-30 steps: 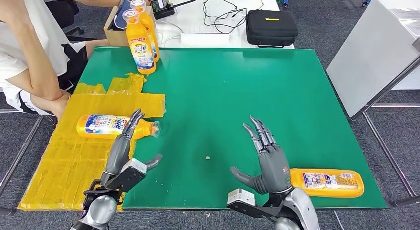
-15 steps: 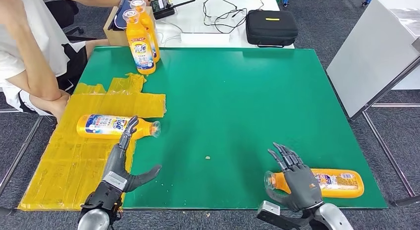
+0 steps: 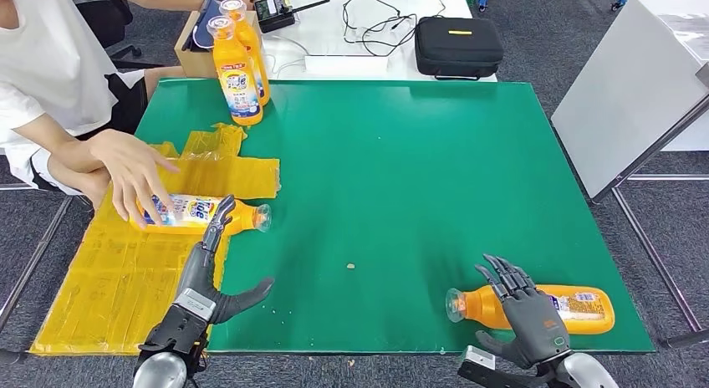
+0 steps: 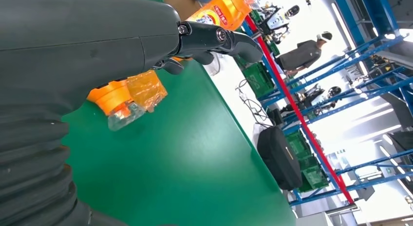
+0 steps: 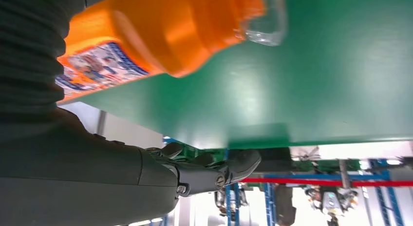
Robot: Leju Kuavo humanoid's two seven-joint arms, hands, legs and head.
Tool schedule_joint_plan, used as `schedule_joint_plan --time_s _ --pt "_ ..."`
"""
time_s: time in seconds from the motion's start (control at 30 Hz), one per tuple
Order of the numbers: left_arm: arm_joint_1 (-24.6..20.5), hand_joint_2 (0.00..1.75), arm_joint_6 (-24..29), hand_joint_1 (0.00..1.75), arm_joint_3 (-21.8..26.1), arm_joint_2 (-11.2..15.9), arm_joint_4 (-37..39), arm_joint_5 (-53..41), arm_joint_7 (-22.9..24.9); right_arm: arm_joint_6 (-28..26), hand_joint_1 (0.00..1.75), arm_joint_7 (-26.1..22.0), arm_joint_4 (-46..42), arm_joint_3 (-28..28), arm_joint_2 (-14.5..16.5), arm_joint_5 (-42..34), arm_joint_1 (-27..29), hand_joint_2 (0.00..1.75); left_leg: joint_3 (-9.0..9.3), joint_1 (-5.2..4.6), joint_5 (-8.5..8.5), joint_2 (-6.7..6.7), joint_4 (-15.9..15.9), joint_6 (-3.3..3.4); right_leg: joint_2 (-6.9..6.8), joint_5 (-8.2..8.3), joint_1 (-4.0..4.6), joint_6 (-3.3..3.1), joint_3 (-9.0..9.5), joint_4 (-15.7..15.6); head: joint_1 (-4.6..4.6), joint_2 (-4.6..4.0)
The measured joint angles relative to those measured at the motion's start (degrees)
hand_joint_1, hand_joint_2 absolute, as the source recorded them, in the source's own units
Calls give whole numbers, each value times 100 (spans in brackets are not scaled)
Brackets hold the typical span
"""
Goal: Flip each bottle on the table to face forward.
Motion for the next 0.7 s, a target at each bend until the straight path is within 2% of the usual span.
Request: schedule_joint_plan --time_s 0.27,0.53,0.7 --pt "0 175 38 0 25 -10 5 -50 100 145 0 413 52 -565 -170 448 264 175 1 -10 -5 3 0 8 0 -1 -10 3 0 0 0 0" --pt "1 175 27 0 56 -36 79 28 146 381 0 459 354 -1238 -157 609 326 175 2 -16 -6 3 0 10 1 -5 -14 12 1 0 0 0" --pt "2 175 22 0 84 -57 106 29 152 403 0 486 481 -1431 -138 693 329 175 2 -17 -6 3 0 11 1 -6 -16 15 1 0 -1 0"
